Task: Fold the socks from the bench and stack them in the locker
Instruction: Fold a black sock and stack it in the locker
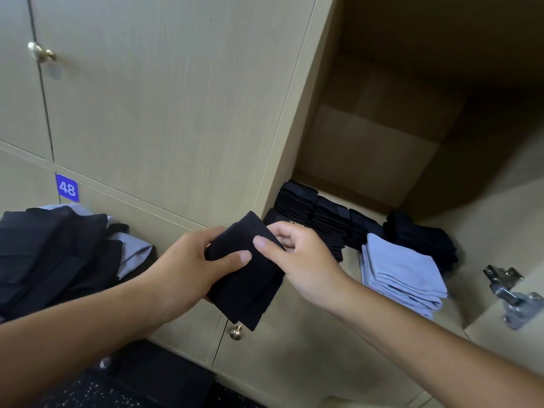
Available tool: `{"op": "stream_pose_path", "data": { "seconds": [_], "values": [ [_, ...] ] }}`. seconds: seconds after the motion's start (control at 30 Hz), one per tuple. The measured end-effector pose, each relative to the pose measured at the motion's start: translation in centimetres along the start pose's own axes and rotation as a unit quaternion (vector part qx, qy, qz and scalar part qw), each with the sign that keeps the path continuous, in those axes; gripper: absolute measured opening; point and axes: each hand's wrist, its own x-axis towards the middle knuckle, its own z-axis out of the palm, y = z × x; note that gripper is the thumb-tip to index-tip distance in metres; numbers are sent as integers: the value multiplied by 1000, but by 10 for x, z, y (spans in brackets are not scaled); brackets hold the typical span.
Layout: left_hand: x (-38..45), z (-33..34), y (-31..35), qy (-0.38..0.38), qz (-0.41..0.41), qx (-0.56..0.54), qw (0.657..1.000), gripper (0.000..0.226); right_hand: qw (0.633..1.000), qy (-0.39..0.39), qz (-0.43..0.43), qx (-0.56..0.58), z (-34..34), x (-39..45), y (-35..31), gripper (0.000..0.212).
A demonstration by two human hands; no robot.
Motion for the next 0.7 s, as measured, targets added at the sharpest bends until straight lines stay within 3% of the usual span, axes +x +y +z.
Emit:
{"op": "stream_pose_path", "data": {
  "seconds": [0.2, 0.4, 0.5, 0.7],
  "values": [
    [-3, 3, 3, -12, -22, -20, 999, 22, 997, 72, -18, 9, 0, -4, 0, 17],
    [-5, 3, 4, -62, -67, -57, 994, 41, 985, 136, 71, 76, -4, -2, 4, 18],
    [-8, 2, 2, -84, -81, -58, 991, 40, 980, 155, 95, 78, -8, 0, 8, 23],
    [-11, 1, -1, -53, -96, -19, 994, 27, 991, 74, 62, 97, -12, -4, 5, 19]
  ]
}}
